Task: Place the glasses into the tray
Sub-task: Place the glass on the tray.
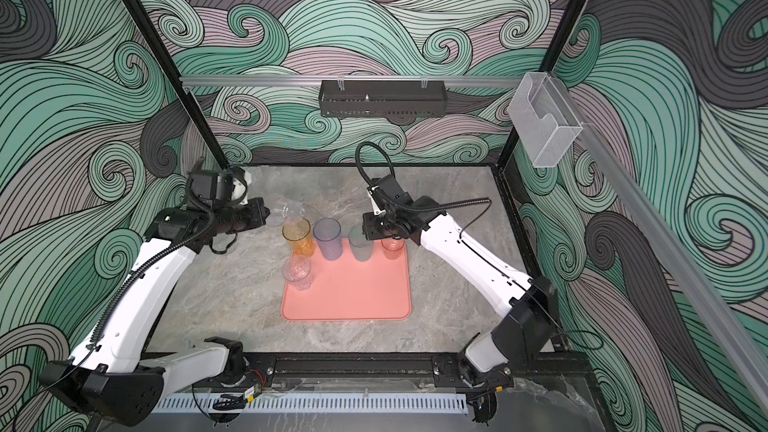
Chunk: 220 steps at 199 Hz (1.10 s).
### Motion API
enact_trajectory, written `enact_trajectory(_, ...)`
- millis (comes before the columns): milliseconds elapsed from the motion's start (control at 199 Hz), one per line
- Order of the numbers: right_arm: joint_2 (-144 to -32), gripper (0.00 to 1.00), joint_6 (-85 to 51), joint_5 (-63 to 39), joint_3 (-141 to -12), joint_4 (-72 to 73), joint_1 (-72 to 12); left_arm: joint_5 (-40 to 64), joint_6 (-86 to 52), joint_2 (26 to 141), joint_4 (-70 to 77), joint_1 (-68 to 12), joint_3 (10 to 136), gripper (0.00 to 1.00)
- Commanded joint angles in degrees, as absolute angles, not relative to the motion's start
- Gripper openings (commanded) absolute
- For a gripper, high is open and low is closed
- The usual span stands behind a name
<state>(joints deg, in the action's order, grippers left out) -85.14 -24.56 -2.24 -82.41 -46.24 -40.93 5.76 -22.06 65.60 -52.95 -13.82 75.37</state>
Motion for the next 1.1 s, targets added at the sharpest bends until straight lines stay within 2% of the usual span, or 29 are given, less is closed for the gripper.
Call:
enact_trajectory(0, -81.99, 0.42, -26.71, -2.31, -80.17, -48.7, -41.3, 4.0, -22.23, 62.87, -59.83, -19.6, 73.82, 0.0)
enact_trajectory(180, -80.41, 0.43, -26.89, -0.97, -77.44, -49.36, -41.74, 1.78, -27.04, 62.34, -57.98, -30.23, 68.2, 0.0)
enact_trajectory(366, -80.67, 0.42, -27.51, -0.51, -76.05, -48.53, -43.12, -2.77, -29.07, 67.9, -53.05, -39.0, 64.13, 0.0)
enact_trajectory(627, -81.6, 0.43, -26.38, 1.2, -74.99, -48.29, -43.95, -7.6, -26.9, 76.86, -49.97, -39.9, 64.2, 0.0)
enact_trajectory(1098, -83.14, 0.43, -24.49, 3.05, -73.04, -45.55, -43.97, -8.9, -26.07, 87.38, -46.8, -40.04, 64.95, 0.0)
